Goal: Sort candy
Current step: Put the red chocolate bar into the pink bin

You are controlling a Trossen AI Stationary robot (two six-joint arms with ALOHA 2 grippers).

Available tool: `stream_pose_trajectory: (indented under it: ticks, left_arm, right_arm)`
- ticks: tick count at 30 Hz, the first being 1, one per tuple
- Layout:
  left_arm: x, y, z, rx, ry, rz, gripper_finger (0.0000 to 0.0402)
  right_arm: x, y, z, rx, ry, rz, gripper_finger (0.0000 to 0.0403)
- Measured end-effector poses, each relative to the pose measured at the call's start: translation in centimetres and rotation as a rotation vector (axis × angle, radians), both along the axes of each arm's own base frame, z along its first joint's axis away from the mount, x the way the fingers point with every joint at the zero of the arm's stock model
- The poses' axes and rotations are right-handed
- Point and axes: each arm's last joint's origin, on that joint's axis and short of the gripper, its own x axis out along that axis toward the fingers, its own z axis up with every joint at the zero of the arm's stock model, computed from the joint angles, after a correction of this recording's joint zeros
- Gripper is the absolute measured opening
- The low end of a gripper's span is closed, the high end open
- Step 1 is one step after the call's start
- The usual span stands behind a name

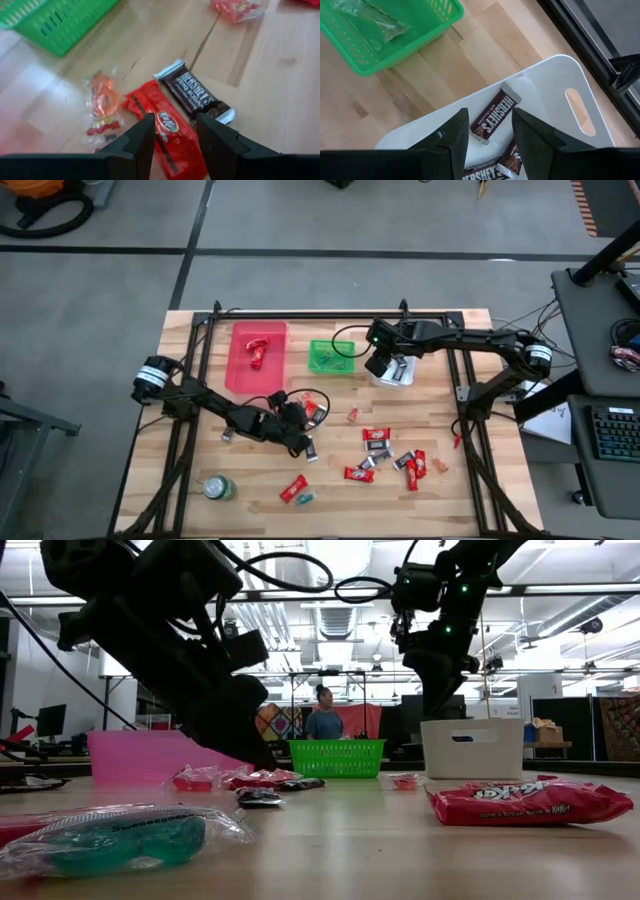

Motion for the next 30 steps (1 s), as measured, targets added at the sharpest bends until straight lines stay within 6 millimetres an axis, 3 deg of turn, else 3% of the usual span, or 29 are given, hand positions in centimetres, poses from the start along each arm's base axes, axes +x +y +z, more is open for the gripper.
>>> stream_pose_trajectory:
  ticks: [12,23,30]
  left_arm:
    - [-0.23,0.34,-0.64,-0.040,0.044,0.022,0.0120]
    - [-0.21,0.26,-0.60,-0.034,0.063,-0.017,0.0008]
    - [0.27,0.01,0.09,-0.026,0.083,-0.083,0.0001]
  right_arm:
    - [0.04,0.08,-0.01,-0.001,0.001,0.007,0.0144]
    - [0.11,0.10,0.02,-0.005,-0.002,0.015,0.0144]
    - [0.10,0.10,0.00,-0.005,-0.002,0.015,0.0144]
